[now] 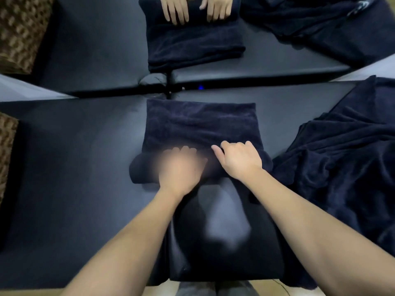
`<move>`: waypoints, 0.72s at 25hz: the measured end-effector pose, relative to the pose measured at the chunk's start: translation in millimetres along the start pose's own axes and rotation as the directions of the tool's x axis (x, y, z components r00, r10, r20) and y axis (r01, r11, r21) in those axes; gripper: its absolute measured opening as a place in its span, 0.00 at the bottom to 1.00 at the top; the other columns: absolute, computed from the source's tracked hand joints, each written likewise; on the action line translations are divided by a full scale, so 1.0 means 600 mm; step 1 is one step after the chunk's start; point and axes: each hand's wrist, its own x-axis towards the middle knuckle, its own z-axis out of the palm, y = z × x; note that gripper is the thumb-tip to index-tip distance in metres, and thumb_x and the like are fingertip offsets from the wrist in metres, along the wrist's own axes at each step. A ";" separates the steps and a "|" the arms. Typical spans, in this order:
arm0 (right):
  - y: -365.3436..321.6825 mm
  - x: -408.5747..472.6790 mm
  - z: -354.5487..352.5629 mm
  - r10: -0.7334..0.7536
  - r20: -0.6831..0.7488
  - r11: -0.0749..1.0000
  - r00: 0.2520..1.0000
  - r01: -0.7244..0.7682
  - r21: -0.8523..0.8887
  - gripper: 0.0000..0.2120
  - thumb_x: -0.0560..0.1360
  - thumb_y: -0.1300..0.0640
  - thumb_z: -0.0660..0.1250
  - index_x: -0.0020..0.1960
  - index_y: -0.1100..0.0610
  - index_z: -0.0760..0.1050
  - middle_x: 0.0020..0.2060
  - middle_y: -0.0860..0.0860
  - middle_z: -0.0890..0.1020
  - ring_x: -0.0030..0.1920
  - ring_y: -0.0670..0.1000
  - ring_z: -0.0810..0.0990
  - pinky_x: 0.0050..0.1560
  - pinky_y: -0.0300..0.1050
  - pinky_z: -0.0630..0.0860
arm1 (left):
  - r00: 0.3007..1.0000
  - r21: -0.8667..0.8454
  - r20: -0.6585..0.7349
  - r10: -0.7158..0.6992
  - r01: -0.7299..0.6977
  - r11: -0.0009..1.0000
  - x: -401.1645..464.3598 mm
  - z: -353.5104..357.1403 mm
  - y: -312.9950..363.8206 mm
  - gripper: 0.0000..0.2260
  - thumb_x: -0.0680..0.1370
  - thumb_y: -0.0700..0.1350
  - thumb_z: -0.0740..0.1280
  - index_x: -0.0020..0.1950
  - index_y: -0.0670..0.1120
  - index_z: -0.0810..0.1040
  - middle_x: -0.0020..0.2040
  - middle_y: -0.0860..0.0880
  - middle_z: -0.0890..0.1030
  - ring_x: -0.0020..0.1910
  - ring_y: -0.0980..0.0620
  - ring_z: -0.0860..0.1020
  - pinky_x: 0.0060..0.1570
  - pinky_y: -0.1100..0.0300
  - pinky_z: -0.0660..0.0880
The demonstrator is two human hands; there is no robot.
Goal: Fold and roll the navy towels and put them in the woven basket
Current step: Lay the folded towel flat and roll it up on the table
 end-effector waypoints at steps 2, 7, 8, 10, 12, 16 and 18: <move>-0.001 -0.004 0.001 0.031 -0.085 0.999 0.996 -0.030 0.012 0.24 0.84 0.40 0.46 0.48 0.54 0.74 0.43 0.53 0.82 0.42 0.59 0.77 0.46 0.53 0.65 | 0.997 0.041 0.074 0.032 -0.035 0.999 0.048 -0.019 -0.011 0.26 0.83 0.60 0.45 0.46 0.48 0.78 0.42 0.49 0.81 0.41 0.43 0.77 0.45 0.49 0.67; -0.028 -0.049 0.050 0.003 -0.313 0.998 0.950 -0.024 -0.062 0.24 0.82 0.42 0.55 0.65 0.59 0.76 0.56 0.57 0.79 0.50 0.63 0.76 0.57 0.58 0.70 | 0.960 -0.058 0.266 0.085 -0.072 0.996 0.119 -0.036 -0.017 0.25 0.85 0.58 0.43 0.43 0.51 0.76 0.43 0.48 0.84 0.42 0.43 0.81 0.42 0.52 0.67; -0.028 -0.041 0.050 0.003 -0.321 0.997 0.947 -0.026 -0.068 0.25 0.83 0.42 0.54 0.65 0.59 0.76 0.55 0.57 0.80 0.49 0.63 0.76 0.57 0.59 0.70 | 0.950 -0.078 0.304 0.067 -0.045 0.996 0.129 -0.040 -0.019 0.26 0.85 0.58 0.43 0.44 0.51 0.77 0.44 0.48 0.84 0.43 0.43 0.81 0.42 0.52 0.67; -0.023 -0.013 0.042 0.003 -0.344 0.994 0.939 -0.040 -0.101 0.23 0.83 0.43 0.53 0.58 0.58 0.78 0.46 0.55 0.82 0.42 0.61 0.76 0.49 0.57 0.69 | 0.942 -0.093 0.334 0.026 0.005 0.996 0.133 -0.043 -0.020 0.26 0.85 0.59 0.43 0.43 0.51 0.76 0.44 0.48 0.84 0.43 0.43 0.80 0.41 0.52 0.66; -0.019 0.012 0.031 0.001 -0.353 0.990 0.936 -0.050 -0.130 0.22 0.84 0.44 0.52 0.47 0.57 0.79 0.36 0.54 0.80 0.36 0.60 0.74 0.44 0.55 0.67 | 0.975 -0.075 0.222 0.002 0.015 0.997 0.112 -0.036 -0.017 0.25 0.84 0.59 0.44 0.44 0.51 0.75 0.44 0.49 0.83 0.43 0.44 0.80 0.43 0.51 0.66; -0.015 0.047 0.015 0.003 -0.257 0.995 0.966 -0.029 -0.098 0.25 0.83 0.45 0.47 0.41 0.56 0.76 0.31 0.54 0.80 0.32 0.60 0.74 0.42 0.54 0.66 | 1.000 -0.050 -0.026 -0.002 0.001 0.999 0.047 -0.008 -0.008 0.23 0.83 0.59 0.54 0.63 0.46 0.79 0.57 0.49 0.81 0.54 0.45 0.77 0.57 0.48 0.71; -0.014 0.064 0.007 0.009 -0.170 0.997 0.985 -0.022 -0.078 0.27 0.82 0.45 0.43 0.42 0.56 0.75 0.32 0.53 0.81 0.33 0.60 0.75 0.42 0.54 0.64 | 0.999 -0.048 -0.049 -0.003 0.001 0.999 0.046 0.001 -0.005 0.23 0.83 0.59 0.56 0.66 0.45 0.79 0.59 0.48 0.81 0.54 0.43 0.78 0.60 0.46 0.71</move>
